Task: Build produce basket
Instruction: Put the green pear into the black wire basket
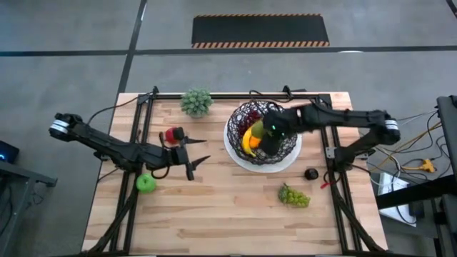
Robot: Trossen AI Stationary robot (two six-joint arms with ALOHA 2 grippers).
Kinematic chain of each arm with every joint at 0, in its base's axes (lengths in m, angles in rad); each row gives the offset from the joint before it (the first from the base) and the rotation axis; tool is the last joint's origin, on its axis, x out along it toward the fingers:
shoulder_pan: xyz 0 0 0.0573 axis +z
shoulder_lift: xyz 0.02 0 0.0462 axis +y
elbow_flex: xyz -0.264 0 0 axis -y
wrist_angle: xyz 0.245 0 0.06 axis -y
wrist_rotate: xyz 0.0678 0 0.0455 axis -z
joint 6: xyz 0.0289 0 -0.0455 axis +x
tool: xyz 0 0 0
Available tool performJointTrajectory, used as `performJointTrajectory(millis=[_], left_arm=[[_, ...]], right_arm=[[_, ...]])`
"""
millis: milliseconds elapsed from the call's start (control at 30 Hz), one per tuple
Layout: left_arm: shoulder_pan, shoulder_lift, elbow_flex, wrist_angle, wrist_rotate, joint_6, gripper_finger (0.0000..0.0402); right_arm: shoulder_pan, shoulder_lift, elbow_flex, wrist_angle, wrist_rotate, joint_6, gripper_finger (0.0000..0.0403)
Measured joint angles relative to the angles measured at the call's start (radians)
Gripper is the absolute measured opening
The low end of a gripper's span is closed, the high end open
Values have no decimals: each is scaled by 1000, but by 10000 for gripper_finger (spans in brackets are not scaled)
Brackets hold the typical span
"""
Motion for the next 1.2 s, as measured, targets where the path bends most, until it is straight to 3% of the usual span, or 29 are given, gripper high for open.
performJointTrajectory(millis=[133, 200, 267, 467, 900, 1200], left_arm=[[0, -20, 0, -1, -50, 82, 248], [0, -28, 0, -1, -90, 123, 248], [0, -39, 0, -1, -133, 150, 248], [0, -51, -1, -1, -217, 181, 248], [0, -49, -1, -2, -243, 203, 248], [0, -44, -2, -4, -243, 203, 248]], right_arm=[[-121, 72, 39, -72, -350, 4, 225], [-160, 118, 52, -112, -453, 11, 225], [-185, 160, 74, -182, -492, 21, 225], [-213, 307, 157, -462, -463, -35, 225], [-213, 513, 318, -466, -444, -224, 226], [-212, 569, 329, -466, -443, -248, 226]])
